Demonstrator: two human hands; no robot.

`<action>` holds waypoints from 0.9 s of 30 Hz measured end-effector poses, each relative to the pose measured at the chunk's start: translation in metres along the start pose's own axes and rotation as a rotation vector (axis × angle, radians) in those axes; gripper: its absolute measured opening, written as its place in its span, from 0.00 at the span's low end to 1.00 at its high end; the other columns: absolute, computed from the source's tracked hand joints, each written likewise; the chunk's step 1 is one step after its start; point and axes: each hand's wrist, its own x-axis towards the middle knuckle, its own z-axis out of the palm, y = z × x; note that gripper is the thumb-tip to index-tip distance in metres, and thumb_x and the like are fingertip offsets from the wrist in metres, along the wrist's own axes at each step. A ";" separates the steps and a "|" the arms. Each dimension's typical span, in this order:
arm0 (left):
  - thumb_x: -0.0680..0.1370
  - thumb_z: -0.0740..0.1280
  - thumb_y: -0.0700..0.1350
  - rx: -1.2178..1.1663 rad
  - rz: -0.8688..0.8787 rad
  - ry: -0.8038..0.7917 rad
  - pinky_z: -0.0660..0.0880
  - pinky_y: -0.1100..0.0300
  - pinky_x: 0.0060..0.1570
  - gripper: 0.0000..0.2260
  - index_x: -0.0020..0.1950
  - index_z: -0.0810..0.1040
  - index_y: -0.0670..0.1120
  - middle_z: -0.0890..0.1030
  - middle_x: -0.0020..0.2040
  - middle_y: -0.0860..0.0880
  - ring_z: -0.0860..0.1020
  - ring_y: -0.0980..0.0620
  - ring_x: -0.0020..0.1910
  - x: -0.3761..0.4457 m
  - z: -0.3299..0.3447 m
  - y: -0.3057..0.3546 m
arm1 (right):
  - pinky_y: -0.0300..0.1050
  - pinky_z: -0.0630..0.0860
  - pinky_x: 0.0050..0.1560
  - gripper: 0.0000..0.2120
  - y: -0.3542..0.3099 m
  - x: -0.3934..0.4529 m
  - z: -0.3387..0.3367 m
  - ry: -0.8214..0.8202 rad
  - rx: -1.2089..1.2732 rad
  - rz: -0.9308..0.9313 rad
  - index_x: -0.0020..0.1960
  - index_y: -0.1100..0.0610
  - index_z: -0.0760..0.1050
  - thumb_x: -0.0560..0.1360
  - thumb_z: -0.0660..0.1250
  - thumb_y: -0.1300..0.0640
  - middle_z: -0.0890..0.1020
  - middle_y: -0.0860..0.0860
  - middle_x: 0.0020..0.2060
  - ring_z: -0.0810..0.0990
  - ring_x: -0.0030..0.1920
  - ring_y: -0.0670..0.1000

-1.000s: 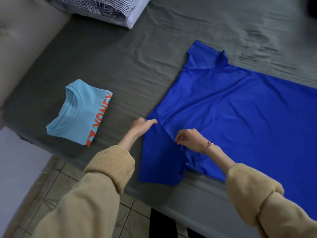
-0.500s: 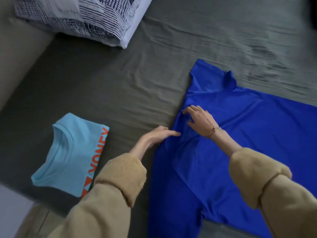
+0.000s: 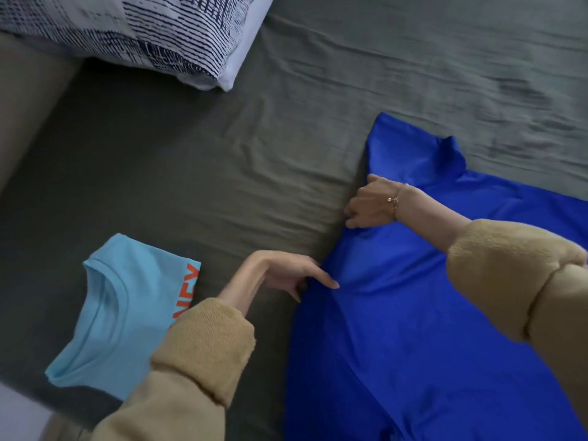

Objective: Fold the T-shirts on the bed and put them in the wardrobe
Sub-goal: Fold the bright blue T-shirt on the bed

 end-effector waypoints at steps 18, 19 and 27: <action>0.76 0.69 0.41 0.170 -0.063 0.071 0.74 0.57 0.57 0.18 0.65 0.72 0.46 0.77 0.62 0.50 0.75 0.49 0.61 -0.017 -0.009 -0.007 | 0.27 0.69 0.47 0.19 0.017 -0.001 -0.001 0.137 0.923 -0.095 0.59 0.57 0.77 0.70 0.71 0.68 0.79 0.51 0.51 0.75 0.52 0.46; 0.75 0.69 0.40 0.170 -0.062 0.087 0.75 0.58 0.57 0.20 0.66 0.70 0.46 0.76 0.61 0.50 0.75 0.50 0.60 -0.018 -0.010 -0.009 | 0.26 0.69 0.45 0.21 0.017 -0.001 -0.002 0.166 0.972 -0.088 0.60 0.58 0.76 0.69 0.70 0.71 0.79 0.52 0.51 0.74 0.50 0.45; 0.72 0.73 0.41 0.349 -0.124 0.242 0.76 0.66 0.47 0.31 0.72 0.65 0.43 0.74 0.65 0.47 0.75 0.55 0.53 -0.013 -0.011 -0.007 | 0.36 0.69 0.47 0.16 0.001 0.012 -0.001 0.301 0.820 -0.003 0.56 0.60 0.79 0.69 0.67 0.69 0.80 0.54 0.49 0.75 0.48 0.50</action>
